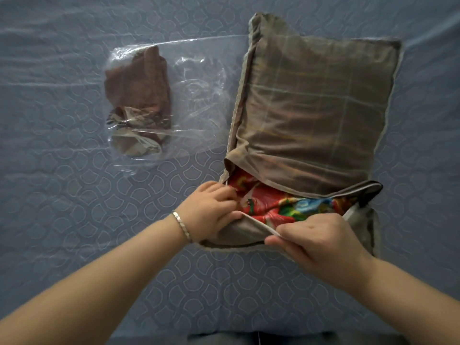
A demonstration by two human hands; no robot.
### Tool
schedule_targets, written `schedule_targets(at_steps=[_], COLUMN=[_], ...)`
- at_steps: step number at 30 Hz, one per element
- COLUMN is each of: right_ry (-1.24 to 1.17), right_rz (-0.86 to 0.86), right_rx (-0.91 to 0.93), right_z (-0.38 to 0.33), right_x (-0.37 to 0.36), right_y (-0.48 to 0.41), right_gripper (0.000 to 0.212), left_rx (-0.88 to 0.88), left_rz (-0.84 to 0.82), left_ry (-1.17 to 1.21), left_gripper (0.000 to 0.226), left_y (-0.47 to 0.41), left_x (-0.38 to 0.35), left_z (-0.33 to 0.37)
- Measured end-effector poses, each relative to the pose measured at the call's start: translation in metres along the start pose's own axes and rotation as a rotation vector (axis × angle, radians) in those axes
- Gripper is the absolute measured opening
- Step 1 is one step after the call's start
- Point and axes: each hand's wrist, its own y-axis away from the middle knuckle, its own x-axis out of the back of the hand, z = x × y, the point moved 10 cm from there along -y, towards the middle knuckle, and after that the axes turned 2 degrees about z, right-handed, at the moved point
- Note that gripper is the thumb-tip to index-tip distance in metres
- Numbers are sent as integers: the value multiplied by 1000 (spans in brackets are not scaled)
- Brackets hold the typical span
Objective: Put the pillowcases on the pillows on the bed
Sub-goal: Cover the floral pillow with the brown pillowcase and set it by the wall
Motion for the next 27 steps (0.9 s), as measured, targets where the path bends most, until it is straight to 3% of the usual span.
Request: schedule_targets(at_steps=[3,6,8,10,11,13,16,17,20,23,25,27], right_ry=[18,97,215,297,319,323,293,292,385,402,227,-11], right_rz=[-7,13,10,-97,-214,-381,-328,-333,-406,-103,63,-13], right_rx=[60,-28,-193,-409,-516,-657,-722,-730,-801,-686,-445,-314], right_z=[-6,31,73,116,131,142,140,140,141,106,61,22], right_x=[11,23,20,-9,-33,-75,-82,-81,-79,-62,-62,-86], right_y=[-15,-34,-42,-37,-32,-15,-4,0,5,-25,-51,-73], right_gripper=[39,43,51,54,51,45,42,41,35,17,26,22], left_rx=[19,132,382,715,911,1157,1170,1145,1177,1250,1319,1352], left_rz=[-153,-77,-85,-251,-329,-286,52,90,2,60,146,159], left_ry=[41,132,99,67,151,354,437,444,484,723,863,1003], left_gripper=[64,73,77,61,50,33,9,12,42,44,43,44], left_y=[-5,-17,-23,-18,-8,11,22,25,31,31,36,43], left_x=[-4,18,19,-5,-21,-45,-39,-37,-47,-52,-49,-50], left_z=[-30,-53,-73,-102,-113,-123,-127,-126,-126,-127,-132,-135])
